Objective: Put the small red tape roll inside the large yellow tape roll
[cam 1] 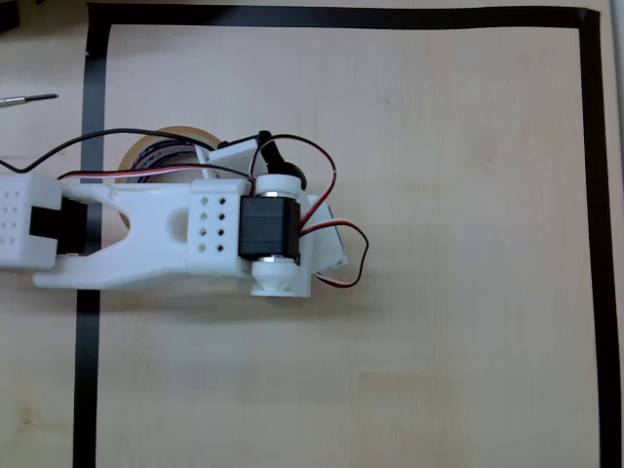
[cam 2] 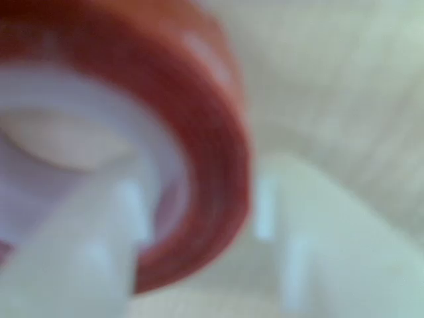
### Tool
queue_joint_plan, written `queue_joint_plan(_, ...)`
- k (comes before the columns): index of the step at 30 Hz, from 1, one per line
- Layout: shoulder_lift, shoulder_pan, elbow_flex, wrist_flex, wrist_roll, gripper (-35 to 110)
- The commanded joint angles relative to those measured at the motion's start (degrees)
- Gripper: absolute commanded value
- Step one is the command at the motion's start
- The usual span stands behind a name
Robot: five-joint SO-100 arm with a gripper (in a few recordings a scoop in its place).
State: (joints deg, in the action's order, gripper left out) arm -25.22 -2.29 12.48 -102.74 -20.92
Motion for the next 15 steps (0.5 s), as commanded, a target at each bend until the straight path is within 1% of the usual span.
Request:
queue_joint_plan(1,2.37,-3.52,2.46,-0.79,-1.49,0)
queue_joint_plan(5,-0.53,-4.22,2.81,-0.79,-1.49,0)
queue_joint_plan(15,-17.93,-3.08,17.14,-0.79,-1.14,0)
